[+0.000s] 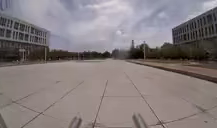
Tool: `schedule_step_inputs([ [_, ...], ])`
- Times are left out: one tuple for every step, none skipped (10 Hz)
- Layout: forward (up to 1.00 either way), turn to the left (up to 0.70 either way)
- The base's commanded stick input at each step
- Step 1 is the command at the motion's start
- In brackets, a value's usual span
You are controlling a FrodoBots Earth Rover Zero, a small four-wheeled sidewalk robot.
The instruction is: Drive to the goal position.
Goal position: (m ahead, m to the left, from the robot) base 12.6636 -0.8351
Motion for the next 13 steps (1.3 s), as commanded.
schedule_step_inputs([
  [1.00,0.00],
  [1.00,0.00],
  [1.00,-0.22],
  [1.00,-0.27],
  [1.00,-0.27],
  [1.00,-0.27],
  [1.00,-0.09],
  [1.00,0.00],
  [1.00,0.00],
  [1.00,0.00],
  [1.00,0.00],
  [1.00,0.00],
  [1.00,0.00],
])
